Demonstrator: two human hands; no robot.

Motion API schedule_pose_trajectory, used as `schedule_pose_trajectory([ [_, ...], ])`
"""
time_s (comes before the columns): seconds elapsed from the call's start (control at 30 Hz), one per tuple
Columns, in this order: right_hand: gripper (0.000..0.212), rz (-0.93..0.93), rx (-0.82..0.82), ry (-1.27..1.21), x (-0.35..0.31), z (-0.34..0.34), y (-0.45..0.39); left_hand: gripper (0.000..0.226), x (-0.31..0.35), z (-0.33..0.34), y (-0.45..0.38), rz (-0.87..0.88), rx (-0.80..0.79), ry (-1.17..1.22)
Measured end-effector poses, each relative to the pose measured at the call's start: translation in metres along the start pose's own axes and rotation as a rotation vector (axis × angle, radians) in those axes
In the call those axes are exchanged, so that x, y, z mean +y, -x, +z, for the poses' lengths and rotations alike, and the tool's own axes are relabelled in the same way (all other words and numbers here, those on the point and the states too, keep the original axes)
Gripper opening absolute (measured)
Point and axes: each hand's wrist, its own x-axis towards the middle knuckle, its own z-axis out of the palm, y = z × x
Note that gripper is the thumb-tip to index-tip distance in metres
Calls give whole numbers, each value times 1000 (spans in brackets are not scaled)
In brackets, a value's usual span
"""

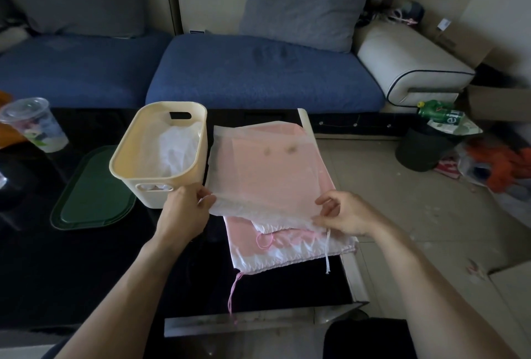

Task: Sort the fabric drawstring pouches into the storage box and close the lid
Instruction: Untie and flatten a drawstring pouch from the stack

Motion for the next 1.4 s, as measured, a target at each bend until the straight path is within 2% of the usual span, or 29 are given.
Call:
schedule_pose_trajectory([
  [0.07, 28, -12, 106, 24, -3, 2, -1, 11, 1, 1, 0, -18, -4, 39],
  [0.13, 20, -14, 148, 63, -4, 5, -2, 14, 2, 2, 0, -50, -7, 91],
  [0.2, 33, 29, 125, 66, -5, 7, -1, 20, 1, 4, -1, -123, -10, 194],
  [0.27, 45, 119, 50, -38, -7, 5, 1, 26, 1, 5, -1, -180, -1, 281],
  [0.37, 44, 188, -46, -206, -8, 3, 6, 30, 1, 7, 0, -216, 11, 352],
  [0.43, 41, 133, -85, -212, -8, 0, 10, 34, 0, 10, 0, -242, 5, 438],
  [0.57, 51, -19, -103, -62, -6, -8, 13, 34, 2, 12, -1, -300, 17, 592],
  [0.63, 40, -30, -54, -45, -2, -7, 8, 35, 3, 10, -1, -320, 0, 642],
  [0.7, 26, -15, 26, -76, 0, -5, 5, 36, 3, 7, 0, -281, -47, 560],
  [0.83, 17, 32, 118, -130, 2, -16, 7, 16, 1, -5, 3, -141, -26, 199],
  [0.97, 12, 65, 227, -259, 10, -23, 9, 23, -2, -11, 2, -124, -24, 35],
  [1.07, 11, 102, 219, -327, 16, -31, 9, 26, -13, -14, -6, -167, -179, -134],
  [1.13, 13, 146, 176, -392, 21, -39, 11, 36, -20, -19, -11, -212, -359, -228],
  [1.2, 19, 208, 87, -462, 26, -45, 15, 48, -24, -23, -12, -272, -512, -226],
  [1.23, 21, 237, 33, -513, 28, -47, 17, 50, -24, -24, -12, -301, -533, -188],
  [1.27, 24, 255, -15, -567, 27, -47, 19, 48, -25, -23, -13, -327, -502, -126],
  [1.33, 26, 229, -74, -686, 21, -45, 21, 38, -25, -19, -14, -335, -274, 45],
  [1.4, 29, 145, -57, -884, 8, -40, 19, 27, -17, -15, -13, -335, -50, 371],
])
